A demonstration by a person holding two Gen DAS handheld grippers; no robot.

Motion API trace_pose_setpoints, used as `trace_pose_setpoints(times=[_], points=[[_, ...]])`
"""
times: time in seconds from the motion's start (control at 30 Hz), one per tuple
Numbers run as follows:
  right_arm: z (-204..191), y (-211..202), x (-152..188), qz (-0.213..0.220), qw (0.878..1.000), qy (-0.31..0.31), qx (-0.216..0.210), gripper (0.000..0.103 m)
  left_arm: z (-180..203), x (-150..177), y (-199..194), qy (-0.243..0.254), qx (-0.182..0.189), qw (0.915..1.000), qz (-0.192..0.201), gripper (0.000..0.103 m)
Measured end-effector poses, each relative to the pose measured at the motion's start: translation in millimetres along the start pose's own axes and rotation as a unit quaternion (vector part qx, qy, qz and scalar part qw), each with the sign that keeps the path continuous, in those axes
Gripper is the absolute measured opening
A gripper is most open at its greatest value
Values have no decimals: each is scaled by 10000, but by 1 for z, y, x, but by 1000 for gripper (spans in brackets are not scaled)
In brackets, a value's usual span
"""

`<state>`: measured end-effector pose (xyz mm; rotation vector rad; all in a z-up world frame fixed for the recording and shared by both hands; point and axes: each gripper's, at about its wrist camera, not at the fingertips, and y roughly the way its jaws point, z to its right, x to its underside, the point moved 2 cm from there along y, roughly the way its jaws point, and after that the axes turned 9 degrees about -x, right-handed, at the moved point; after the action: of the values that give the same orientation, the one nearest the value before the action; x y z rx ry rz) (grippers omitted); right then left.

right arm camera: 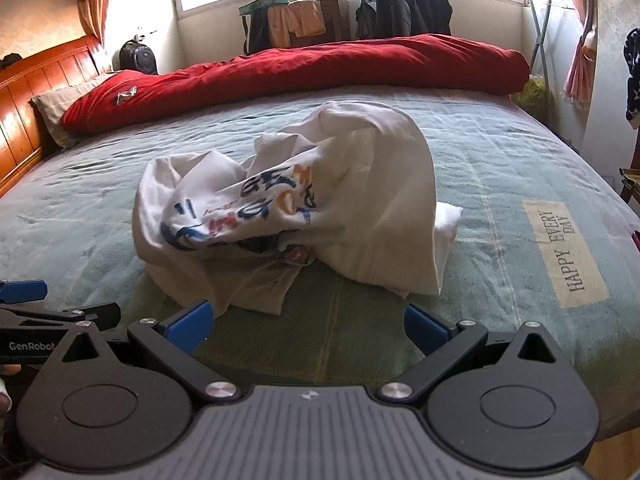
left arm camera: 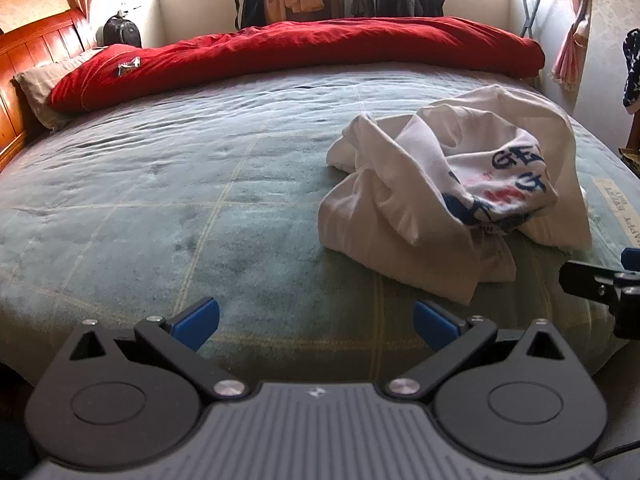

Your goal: Fold clothes

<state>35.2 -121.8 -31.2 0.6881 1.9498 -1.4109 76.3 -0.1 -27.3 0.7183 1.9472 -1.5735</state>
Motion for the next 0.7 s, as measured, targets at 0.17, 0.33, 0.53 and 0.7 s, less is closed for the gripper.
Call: trace_pose_setpoints(times=[0.17,0.33,0.53,0.7], points=[[9,8,-6,-67,9999,59,48,103,8,-10,3,63,173,9998,-18,102],[23,15,-7,-132,9997,196,99,103,24,-21,3,217,440,9988,57,102],[43,21,-4,-188,9985,454,227,103,56,-34,18,512,651,9966,38,102],[57,24,-2,-233,9974,599,322,103,59,-36,41,554,279,9981,-58,102]])
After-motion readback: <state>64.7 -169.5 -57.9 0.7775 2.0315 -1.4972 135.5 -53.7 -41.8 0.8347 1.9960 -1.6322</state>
